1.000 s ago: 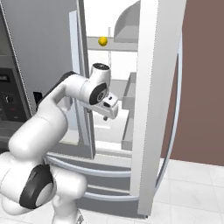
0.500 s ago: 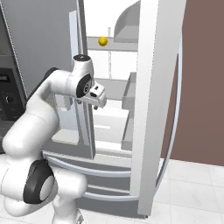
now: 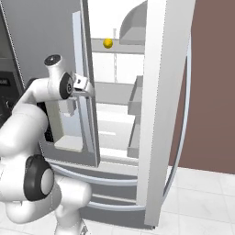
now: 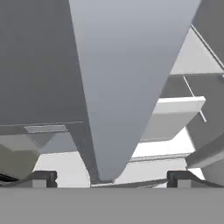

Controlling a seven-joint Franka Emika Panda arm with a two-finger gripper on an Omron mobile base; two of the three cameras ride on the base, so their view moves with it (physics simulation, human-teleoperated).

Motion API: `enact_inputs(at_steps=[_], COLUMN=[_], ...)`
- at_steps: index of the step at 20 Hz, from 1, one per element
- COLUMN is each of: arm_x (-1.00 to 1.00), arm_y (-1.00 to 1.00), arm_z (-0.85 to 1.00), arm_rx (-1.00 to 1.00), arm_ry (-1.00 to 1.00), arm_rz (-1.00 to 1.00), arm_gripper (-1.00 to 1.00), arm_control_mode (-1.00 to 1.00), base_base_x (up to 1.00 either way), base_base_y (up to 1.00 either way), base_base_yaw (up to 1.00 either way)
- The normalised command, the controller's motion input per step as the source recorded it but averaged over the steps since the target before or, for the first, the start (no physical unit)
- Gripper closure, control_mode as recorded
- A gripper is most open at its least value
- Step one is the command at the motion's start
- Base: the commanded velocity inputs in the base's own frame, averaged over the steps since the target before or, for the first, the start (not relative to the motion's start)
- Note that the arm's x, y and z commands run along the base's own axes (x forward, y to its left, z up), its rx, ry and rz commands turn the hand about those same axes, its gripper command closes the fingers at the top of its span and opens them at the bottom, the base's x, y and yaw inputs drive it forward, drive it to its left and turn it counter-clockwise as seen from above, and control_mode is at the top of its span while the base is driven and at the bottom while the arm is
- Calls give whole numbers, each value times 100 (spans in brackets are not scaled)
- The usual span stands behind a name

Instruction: Retrieve a lemon from the fridge and place it on the cutting board with the fish.

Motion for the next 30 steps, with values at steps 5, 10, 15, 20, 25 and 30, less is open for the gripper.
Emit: enact_inputs(at_steps=[5, 10, 15, 20, 25, 30], arm_x=[74, 12, -3, 10, 32, 46], arm_y=[17, -27, -10, 3, -1, -6], arm_z=[8, 20, 25, 4, 1, 0], arm_rx=[-4, 0, 0, 0, 0, 0], arm_ry=[-22, -14, -17, -17, -2, 0], arm_rz=[16, 7, 0, 0, 0, 0], arm_gripper=[-100, -100, -100, -100, -100, -100], arm_control_mode=[-100, -100, -100, -100, -100, -100], base_base_x=[0, 0, 0, 0, 0, 0], base_base_y=[0, 0, 0, 0, 0, 0], base_base_yaw=[0, 0, 0, 0, 0, 0])
